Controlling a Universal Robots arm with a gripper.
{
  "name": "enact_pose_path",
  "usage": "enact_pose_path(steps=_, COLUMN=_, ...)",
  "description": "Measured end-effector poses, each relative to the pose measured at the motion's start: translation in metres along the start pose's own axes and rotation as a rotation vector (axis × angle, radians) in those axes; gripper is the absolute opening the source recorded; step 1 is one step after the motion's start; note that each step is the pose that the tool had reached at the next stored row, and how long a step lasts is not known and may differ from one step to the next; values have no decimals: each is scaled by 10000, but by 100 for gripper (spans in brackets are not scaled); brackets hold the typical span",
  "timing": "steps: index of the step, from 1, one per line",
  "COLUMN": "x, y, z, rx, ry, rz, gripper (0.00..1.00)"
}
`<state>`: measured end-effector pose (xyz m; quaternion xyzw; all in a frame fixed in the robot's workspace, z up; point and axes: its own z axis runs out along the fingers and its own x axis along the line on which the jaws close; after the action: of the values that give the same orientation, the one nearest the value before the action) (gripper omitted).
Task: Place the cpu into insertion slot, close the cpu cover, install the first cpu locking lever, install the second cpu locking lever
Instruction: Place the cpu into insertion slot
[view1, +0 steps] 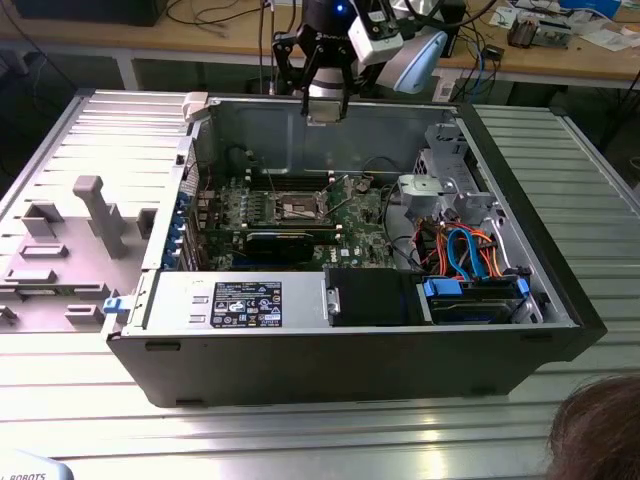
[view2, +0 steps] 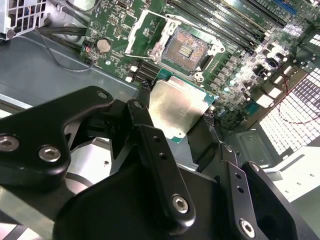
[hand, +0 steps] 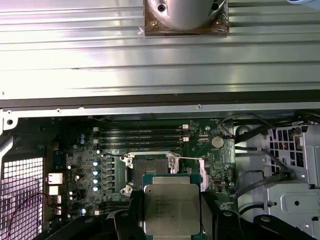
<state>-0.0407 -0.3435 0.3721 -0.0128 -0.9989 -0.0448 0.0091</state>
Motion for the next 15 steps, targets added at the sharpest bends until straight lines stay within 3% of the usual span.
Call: enact_pose_path(steps=15, x=32, y=-3, z=19, rx=0, ry=0, rz=0, gripper=54)
